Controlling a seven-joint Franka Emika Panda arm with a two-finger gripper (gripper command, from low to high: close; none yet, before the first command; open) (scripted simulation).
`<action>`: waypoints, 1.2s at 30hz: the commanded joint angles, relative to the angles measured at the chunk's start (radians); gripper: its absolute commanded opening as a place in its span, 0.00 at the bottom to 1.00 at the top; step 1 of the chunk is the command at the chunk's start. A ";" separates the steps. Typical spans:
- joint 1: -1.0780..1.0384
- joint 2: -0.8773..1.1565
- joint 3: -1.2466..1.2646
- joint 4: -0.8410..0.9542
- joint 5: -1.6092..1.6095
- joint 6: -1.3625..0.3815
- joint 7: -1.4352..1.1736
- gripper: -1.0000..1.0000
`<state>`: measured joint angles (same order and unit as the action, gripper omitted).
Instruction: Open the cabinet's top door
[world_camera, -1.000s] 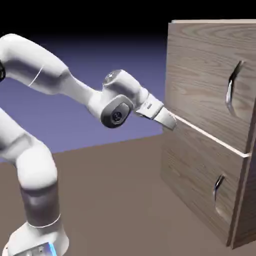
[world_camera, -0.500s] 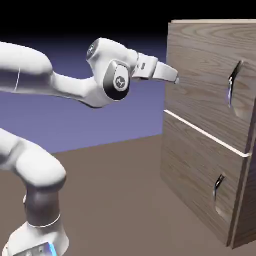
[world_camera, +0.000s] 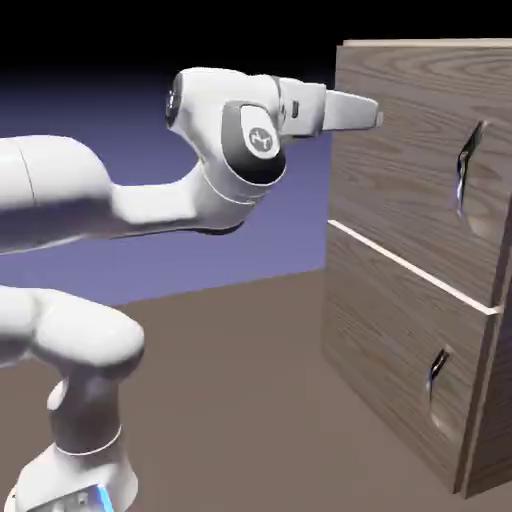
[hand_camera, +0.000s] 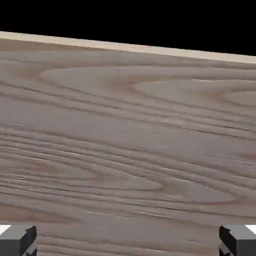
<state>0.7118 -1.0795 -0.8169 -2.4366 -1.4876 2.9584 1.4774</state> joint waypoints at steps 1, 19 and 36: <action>0.020 -0.015 -0.024 0.011 -0.044 -0.002 0.022 0.50; 0.439 -0.235 -0.407 0.259 -0.726 -0.066 0.348 0.50; 0.084 -0.340 -0.119 -0.173 -0.800 -0.472 0.601 0.00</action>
<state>0.7954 -1.4192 -0.9363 -2.6096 -2.2875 2.4873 2.0779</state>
